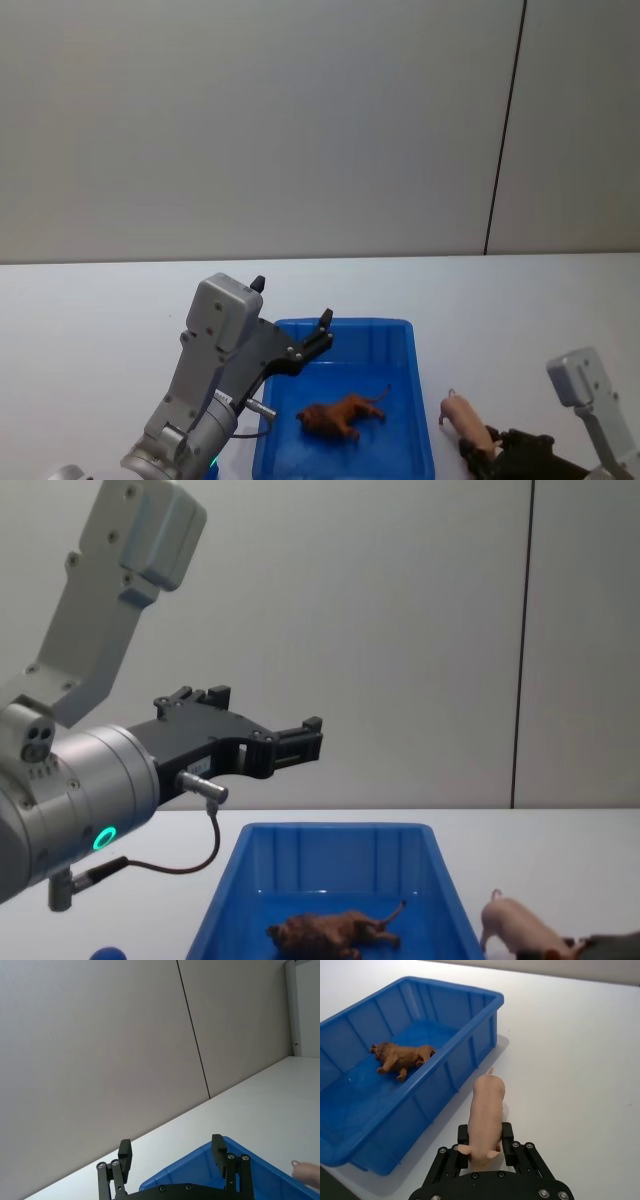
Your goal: Pick up the two dolls from the table and place them into the box.
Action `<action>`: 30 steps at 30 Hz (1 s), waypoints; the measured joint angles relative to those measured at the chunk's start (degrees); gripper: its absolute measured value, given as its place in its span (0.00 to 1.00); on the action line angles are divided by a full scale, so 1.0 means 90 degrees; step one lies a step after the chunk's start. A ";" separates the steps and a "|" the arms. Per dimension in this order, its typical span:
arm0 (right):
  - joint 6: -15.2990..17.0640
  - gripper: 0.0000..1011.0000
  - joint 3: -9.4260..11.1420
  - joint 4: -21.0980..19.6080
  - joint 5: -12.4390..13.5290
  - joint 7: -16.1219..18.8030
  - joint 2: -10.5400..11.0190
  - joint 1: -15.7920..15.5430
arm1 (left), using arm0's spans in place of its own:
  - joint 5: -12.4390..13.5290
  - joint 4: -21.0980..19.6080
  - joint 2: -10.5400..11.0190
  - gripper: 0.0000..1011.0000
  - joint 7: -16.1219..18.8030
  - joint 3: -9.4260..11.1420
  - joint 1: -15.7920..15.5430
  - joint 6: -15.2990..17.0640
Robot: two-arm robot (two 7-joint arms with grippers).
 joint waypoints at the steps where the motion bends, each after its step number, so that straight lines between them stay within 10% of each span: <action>1: -0.0021 0.36 0.0000 -0.0009 -0.0012 -0.0022 0.0000 0.0001 | 0.0000 0.0000 0.0000 0.99 0.0000 0.0000 0.0000 0.0000; 16: -0.0453 0.36 0.0071 -0.0577 -0.0270 -0.0311 0.0041 0.0086 | 0.0000 0.0000 0.0000 0.99 0.0000 0.0000 0.0000 0.0000; 30: -0.0208 0.36 0.0047 -0.0668 -0.0274 0.0437 -0.0169 0.0703 | 0.0000 0.0000 0.0000 0.99 0.0000 0.0000 0.0000 0.0000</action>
